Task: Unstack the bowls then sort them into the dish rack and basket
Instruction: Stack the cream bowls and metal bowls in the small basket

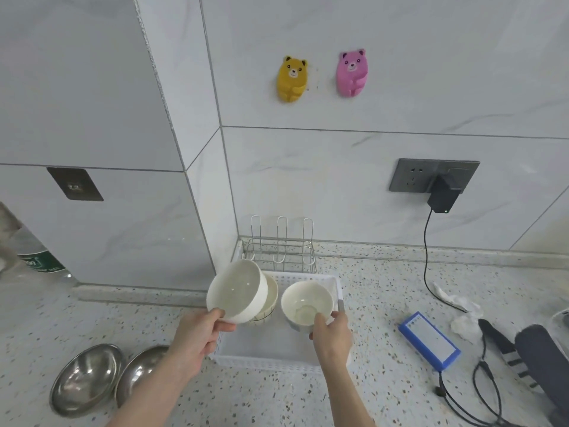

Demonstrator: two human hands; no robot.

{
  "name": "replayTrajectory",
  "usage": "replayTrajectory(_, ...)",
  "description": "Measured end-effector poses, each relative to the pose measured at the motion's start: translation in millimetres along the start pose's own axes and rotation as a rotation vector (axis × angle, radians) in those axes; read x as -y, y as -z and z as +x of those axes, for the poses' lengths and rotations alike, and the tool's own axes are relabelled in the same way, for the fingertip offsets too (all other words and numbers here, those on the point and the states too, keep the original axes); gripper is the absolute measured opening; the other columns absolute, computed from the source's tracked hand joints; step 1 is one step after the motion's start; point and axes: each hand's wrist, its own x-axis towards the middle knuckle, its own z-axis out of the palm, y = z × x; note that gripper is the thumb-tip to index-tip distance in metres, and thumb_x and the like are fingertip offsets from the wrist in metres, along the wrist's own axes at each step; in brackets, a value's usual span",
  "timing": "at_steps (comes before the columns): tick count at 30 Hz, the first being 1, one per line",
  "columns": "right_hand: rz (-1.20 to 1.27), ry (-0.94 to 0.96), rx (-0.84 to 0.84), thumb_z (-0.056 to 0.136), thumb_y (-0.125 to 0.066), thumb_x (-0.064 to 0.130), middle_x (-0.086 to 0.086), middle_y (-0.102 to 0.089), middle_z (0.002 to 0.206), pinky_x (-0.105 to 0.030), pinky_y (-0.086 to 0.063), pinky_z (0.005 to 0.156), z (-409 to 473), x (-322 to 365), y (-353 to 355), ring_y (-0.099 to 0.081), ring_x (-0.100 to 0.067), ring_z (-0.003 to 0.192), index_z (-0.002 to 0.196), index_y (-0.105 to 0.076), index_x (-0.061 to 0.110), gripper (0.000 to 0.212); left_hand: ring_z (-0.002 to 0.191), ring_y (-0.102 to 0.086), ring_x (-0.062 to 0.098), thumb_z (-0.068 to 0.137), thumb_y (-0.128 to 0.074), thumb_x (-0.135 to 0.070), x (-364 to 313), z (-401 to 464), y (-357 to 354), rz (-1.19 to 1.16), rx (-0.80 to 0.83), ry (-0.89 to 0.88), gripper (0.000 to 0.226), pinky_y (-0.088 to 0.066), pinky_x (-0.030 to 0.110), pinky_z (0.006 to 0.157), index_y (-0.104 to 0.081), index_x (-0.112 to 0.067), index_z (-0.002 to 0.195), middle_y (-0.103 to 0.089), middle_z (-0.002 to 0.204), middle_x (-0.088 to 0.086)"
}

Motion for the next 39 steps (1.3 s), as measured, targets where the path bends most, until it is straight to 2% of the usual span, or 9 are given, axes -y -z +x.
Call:
replayTrajectory(5,-0.081,-0.047,0.009,0.093,-0.049,0.018,-0.001,-0.055,0.082,-0.029,-0.045,0.054,4.9,3.7,-8.7,-0.061,-0.024,0.070,0.120,-0.041,0.002,0.032,0.032,-0.022,0.006,0.094,-0.053,-0.006,2.0,3.7,-12.1,0.073,0.008,-0.010,0.015,-0.019,0.017,0.031,-0.065,0.001,0.096,-0.075,0.078,0.022)
replayTrajectory(10,-0.211,-0.024,0.005,0.095,-0.041,0.012,-0.009,-0.063,0.088,-0.039,-0.055,0.069,3.0,2.9,-15.1,-0.065,-0.032,0.081,0.128,-0.033,0.002,0.035,0.031,-0.023,0.005,0.093,-0.054,-0.004,4.1,6.5,-25.7,0.083,0.029,-0.013,0.013,-0.019,0.016,0.032,-0.066,0.001,0.094,-0.074,0.072,0.022)
replayTrajectory(15,-0.462,0.008,0.025,0.104,-0.035,0.028,-0.010,-0.071,0.110,-0.037,-0.056,0.078,5.0,0.5,-17.2,-0.068,-0.029,0.101,0.145,-0.022,0.004,0.050,0.033,-0.024,0.006,0.093,-0.054,-0.004,6.4,10.6,-34.9,0.114,0.054,-0.019,0.012,-0.020,0.016,0.032,-0.066,-0.001,0.094,-0.074,0.070,0.020)
replayTrajectory(24,-0.646,0.260,0.118,0.098,-0.039,0.053,0.000,-0.071,0.106,-0.028,-0.049,0.073,9.0,-13.9,-3.2,-0.068,-0.019,0.096,0.148,-0.020,0.021,0.062,0.034,-0.027,0.006,0.093,-0.054,-0.005,0.6,15.5,-53.4,0.151,0.083,-0.020,0.013,-0.022,0.017,0.034,-0.066,0.000,0.093,-0.074,0.072,0.019)
replayTrajectory(26,-0.688,0.348,0.191,0.097,-0.043,0.052,0.004,-0.071,0.104,-0.026,-0.048,0.070,8.9,-16.4,0.8,-0.067,-0.015,0.092,0.138,-0.037,0.026,0.049,0.034,-0.027,0.006,0.094,-0.053,-0.005,-0.6,16.0,-58.3,0.148,0.100,-0.016,0.014,-0.021,0.017,0.034,-0.065,0.001,0.093,-0.074,0.072,0.020)
replayTrajectory(28,-0.711,0.389,0.179,0.099,-0.043,0.048,0.007,-0.071,0.096,-0.025,-0.049,0.069,8.8,-16.6,2.8,-0.064,-0.013,0.083,0.111,-0.056,0.029,0.026,0.034,-0.028,0.006,0.094,-0.053,-0.006,-1.6,16.4,-62.1,0.150,0.121,-0.013,0.014,-0.022,0.017,0.034,-0.065,0.000,0.093,-0.073,0.068,0.018)
replayTrajectory(31,-0.730,0.370,0.097,0.102,-0.039,0.038,0.005,-0.050,0.068,-0.022,-0.035,0.048,6.6,-15.4,1.7,-0.044,-0.015,0.063,0.073,-0.046,0.022,0.034,0.035,-0.029,0.006,0.093,-0.053,-0.007,-2.5,16.9,-66.1,0.165,0.141,-0.007,0.014,-0.022,0.017,0.035,-0.066,-0.001,0.092,-0.073,0.062,0.013)
replayTrajectory(33,-0.712,0.358,0.074,0.102,-0.038,0.035,0.004,-0.044,0.064,-0.023,-0.025,0.045,5.9,-15.3,0.9,-0.040,-0.016,0.061,0.067,-0.041,0.020,0.039,0.035,-0.030,0.006,0.093,-0.054,-0.006,-2.9,17.4,-67.5,0.167,0.144,0.000,0.014,-0.022,0.017,0.034,-0.067,-0.001,0.092,-0.072,0.060,0.012)
replayTrajectory(39,-0.701,0.307,0.044,0.104,-0.038,0.031,0.008,-0.035,0.056,-0.020,-0.022,0.043,7.4,-16.1,1.1,-0.039,-0.015,0.061,0.059,-0.026,0.024,0.047,0.033,-0.029,0.006,0.094,-0.054,-0.007,-1.1,17.6,-71.6,0.189,0.174,0.010,0.014,-0.021,0.017,0.034,-0.066,-0.001,0.093,-0.071,0.063,0.014)
